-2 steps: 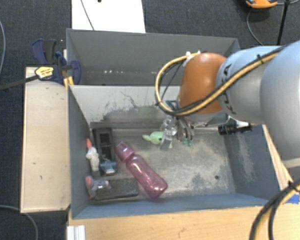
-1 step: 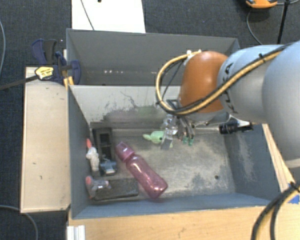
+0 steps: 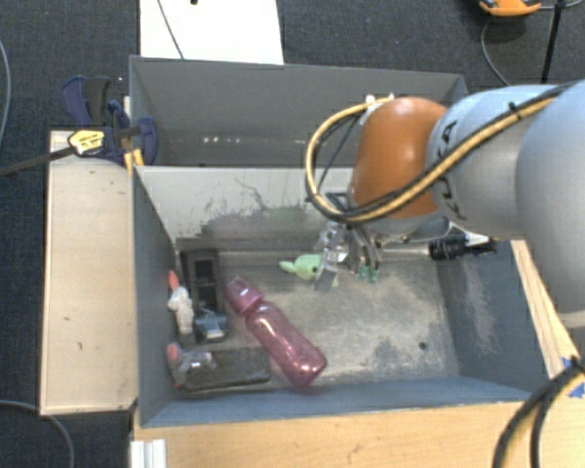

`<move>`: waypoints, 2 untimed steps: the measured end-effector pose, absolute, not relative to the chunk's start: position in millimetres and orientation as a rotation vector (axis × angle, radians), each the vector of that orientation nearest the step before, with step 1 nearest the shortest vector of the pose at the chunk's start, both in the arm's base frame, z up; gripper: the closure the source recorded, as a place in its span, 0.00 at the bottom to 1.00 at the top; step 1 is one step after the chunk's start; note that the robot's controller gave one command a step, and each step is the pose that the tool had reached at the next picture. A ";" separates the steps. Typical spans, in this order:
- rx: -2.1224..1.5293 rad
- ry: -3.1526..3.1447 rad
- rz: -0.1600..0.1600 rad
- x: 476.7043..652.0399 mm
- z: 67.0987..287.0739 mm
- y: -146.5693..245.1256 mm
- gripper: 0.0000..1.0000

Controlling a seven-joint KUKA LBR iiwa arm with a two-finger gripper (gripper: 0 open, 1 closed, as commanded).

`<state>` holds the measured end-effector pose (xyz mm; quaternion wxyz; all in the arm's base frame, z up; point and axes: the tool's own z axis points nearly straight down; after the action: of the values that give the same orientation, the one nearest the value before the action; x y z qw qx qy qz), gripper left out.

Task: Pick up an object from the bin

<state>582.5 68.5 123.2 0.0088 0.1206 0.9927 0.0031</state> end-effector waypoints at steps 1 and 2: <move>0.374 3.098 0.011 583.2 130.8 68.5 1.00; 0.373 3.097 0.011 583.5 135.8 68.5 1.00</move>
Offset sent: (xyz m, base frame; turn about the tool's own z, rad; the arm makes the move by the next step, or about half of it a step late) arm -0.0001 0.0001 0.0032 0.0000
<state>583.5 68.5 135.8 0.0109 0.1196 0.9928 0.0036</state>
